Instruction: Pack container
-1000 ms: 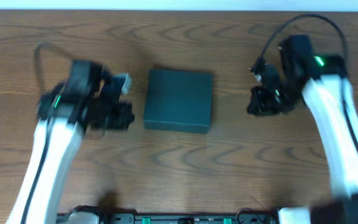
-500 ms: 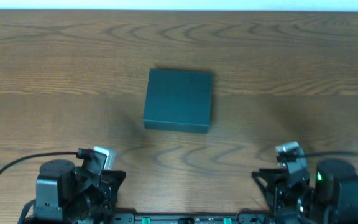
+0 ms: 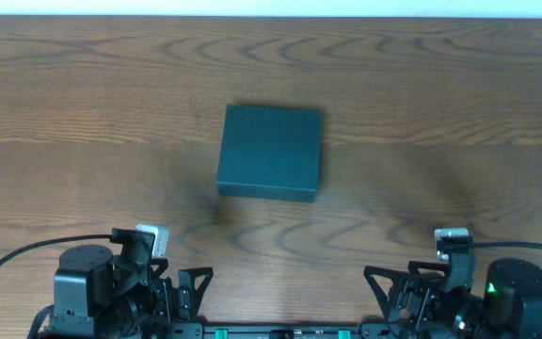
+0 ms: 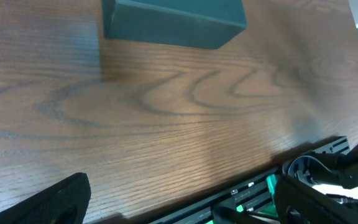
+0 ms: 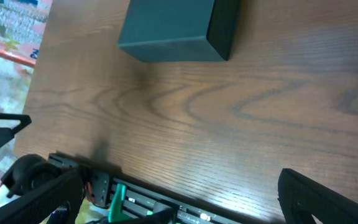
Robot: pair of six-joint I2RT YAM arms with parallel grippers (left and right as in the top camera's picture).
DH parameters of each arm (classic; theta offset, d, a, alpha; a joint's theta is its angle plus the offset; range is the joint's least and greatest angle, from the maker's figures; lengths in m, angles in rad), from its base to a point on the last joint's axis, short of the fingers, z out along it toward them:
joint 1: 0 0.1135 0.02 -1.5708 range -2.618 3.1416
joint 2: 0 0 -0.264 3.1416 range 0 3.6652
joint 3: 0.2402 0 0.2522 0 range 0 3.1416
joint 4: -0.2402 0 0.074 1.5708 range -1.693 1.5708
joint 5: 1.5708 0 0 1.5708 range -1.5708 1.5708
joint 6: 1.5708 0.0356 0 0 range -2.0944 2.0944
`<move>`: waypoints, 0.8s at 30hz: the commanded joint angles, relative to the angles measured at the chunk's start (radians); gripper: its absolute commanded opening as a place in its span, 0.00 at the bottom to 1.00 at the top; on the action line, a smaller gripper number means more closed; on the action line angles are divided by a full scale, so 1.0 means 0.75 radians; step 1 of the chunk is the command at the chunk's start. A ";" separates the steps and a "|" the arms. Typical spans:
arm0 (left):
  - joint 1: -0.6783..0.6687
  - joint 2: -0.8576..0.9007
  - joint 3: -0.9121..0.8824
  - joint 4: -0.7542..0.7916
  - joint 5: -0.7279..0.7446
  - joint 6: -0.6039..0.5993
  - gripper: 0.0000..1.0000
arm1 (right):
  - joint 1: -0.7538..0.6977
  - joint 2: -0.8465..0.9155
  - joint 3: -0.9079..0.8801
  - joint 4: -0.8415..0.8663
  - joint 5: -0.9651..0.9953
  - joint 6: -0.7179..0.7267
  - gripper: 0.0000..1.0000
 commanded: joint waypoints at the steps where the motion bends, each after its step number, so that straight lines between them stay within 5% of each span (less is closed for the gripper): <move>1: 0.004 -0.003 -0.006 -0.007 0.015 -0.018 0.95 | 0.011 -0.006 -0.008 -0.001 -0.015 0.033 0.99; 10: 0.004 -0.003 -0.007 0.015 -0.148 -0.018 0.95 | 0.011 -0.006 -0.008 -0.001 -0.015 0.033 0.99; 17: 0.126 -0.104 -0.151 0.447 -0.635 0.014 0.95 | 0.011 -0.006 -0.008 -0.001 -0.015 0.033 0.99; 24: 0.286 -0.303 -0.503 0.746 -0.703 0.068 0.95 | 0.011 -0.006 -0.008 -0.001 -0.015 0.033 0.99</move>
